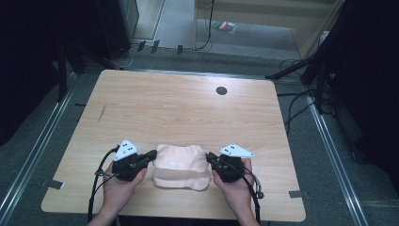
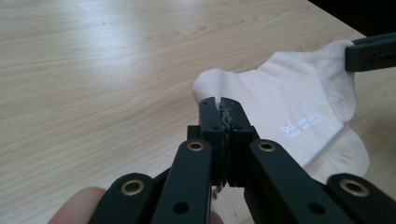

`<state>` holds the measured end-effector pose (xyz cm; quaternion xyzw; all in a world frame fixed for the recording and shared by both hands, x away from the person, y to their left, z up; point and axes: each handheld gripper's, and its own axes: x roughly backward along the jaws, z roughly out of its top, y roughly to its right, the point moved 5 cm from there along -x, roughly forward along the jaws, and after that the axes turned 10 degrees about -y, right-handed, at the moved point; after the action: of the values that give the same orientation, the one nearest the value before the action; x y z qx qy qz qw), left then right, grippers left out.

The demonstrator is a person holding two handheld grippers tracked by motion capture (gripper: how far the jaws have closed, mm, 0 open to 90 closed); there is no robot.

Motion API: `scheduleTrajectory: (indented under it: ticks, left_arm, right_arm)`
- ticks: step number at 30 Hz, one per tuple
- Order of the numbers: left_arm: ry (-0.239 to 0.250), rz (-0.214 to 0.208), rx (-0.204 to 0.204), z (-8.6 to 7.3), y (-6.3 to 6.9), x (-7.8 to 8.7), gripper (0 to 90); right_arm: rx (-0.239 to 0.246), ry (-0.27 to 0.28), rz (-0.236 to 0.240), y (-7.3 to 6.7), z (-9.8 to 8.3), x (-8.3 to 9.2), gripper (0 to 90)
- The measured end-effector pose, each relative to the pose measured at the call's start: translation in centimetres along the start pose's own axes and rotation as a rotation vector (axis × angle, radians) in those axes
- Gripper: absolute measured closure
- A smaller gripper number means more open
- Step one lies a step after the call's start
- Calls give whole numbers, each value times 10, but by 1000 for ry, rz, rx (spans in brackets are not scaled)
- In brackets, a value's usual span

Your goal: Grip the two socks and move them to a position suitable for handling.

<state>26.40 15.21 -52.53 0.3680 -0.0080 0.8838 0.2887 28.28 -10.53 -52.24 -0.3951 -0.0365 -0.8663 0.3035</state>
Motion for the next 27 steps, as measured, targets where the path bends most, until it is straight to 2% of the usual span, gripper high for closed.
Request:
scheduleTrajectory:
  ticks: [5, 8, 12, 18, 27]
  left_arm:
    - [-8, -11, -3, -10, 4, 4, 900]
    - [-18, -10, -7, -16, 6, 6, 900]
    - [-20, -14, 0, -19, 7, 7, 900]
    - [-23, -10, -18, -26, 11, 9, 900]
    - [-32, -10, -19, -33, 12, 8, 900]
  right_arm:
    - [-4, 1, 9, -3, -4, 4, 862]
    - [10, -7, 13, -7, -10, 8, 862]
    - [9, -11, 15, -8, -14, 10, 862]
    - [12, -13, 17, -10, -20, 13, 862]
    - [18, -13, 18, -13, -25, 13, 862]
